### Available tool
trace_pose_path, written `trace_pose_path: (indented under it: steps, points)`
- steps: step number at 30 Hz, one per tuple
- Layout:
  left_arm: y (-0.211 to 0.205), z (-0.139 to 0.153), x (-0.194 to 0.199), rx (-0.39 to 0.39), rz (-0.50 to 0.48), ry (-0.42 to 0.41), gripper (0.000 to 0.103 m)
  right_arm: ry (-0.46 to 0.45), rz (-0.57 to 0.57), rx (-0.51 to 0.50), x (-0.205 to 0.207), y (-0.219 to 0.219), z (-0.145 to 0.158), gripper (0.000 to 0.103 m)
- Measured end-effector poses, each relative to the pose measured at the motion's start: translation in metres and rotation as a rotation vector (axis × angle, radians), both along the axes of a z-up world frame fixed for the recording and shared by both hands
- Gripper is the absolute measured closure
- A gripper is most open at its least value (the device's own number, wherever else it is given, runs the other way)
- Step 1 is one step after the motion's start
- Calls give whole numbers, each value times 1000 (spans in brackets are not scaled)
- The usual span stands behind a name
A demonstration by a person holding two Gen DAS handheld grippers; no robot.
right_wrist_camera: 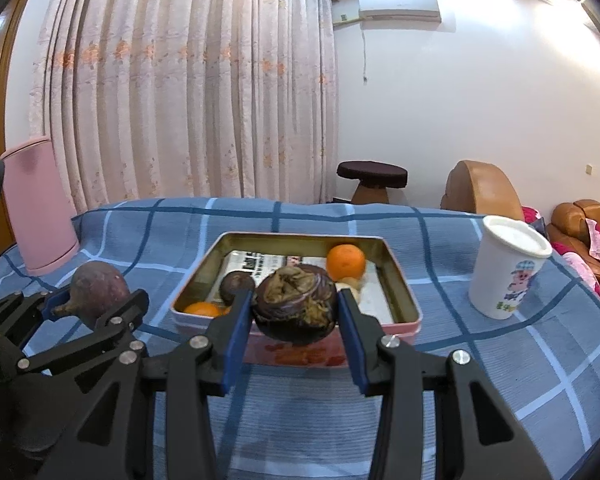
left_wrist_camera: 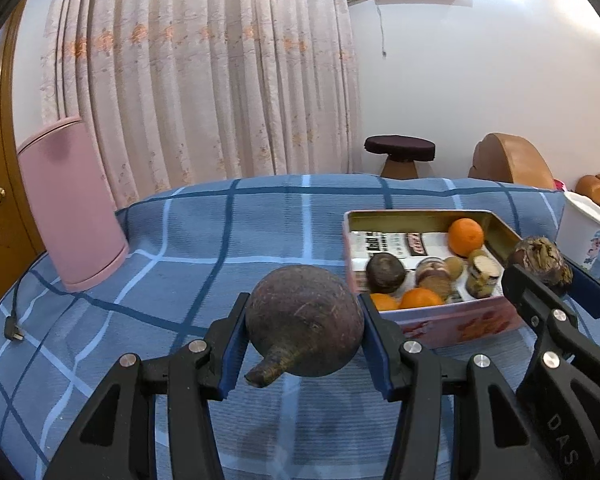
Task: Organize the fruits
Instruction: 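Carry the purple-red fruit and brown spiky fruit into the pink tin and release both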
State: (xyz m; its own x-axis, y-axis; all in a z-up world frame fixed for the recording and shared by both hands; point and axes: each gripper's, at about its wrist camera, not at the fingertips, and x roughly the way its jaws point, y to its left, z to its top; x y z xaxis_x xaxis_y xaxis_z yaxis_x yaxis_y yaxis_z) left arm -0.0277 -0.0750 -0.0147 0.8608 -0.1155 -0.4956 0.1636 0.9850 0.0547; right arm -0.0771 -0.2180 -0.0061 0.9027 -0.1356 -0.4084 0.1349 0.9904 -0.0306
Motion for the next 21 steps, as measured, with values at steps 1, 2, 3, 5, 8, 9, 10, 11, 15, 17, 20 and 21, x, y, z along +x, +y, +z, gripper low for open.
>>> trace_pose_path:
  steps: [1, 2, 3, 5, 8, 9, 10, 11, 15, 17, 20, 21]
  points:
    - [-4, 0, -1, 1, -7, 0, 50, -2, -3, -5, 0, -2, 0, 57]
    - [-8, 0, -1, 0, -14, 0, 50, -4, -5, -11, -1, -4, 0, 57]
    - [-11, 0, -2, -2, -23, 0, 50, -8, -11, -19, -2, -7, 1, 58]
    - [-21, 2, -2, -3, -36, -4, 50, -19, -29, -35, -3, -13, 2, 57]
    - [-35, 5, -1, -5, -67, -14, 50, -28, -60, -42, -3, -26, 4, 57]
    - [-39, 5, -1, -5, -77, -19, 50, -28, -70, -36, -3, -31, 4, 57]
    - [-43, 6, -2, -7, -84, -24, 50, -29, -78, -30, -3, -35, 4, 57]
    - [-48, 6, -1, -11, -89, -29, 50, -30, -85, -27, -3, -38, 5, 57]
    - [-60, 8, 5, -27, -91, -24, 50, -33, -112, -7, 1, -52, 6, 57]
    - [-66, 8, 10, -40, -91, -12, 50, -34, -127, 4, 2, -58, 7, 57]
    - [-75, 9, 17, -63, -101, -3, 50, -38, -152, 15, 4, -66, 8, 57]
    - [-78, 8, 19, -69, -108, -2, 50, -36, -160, 23, 5, -69, 8, 57]
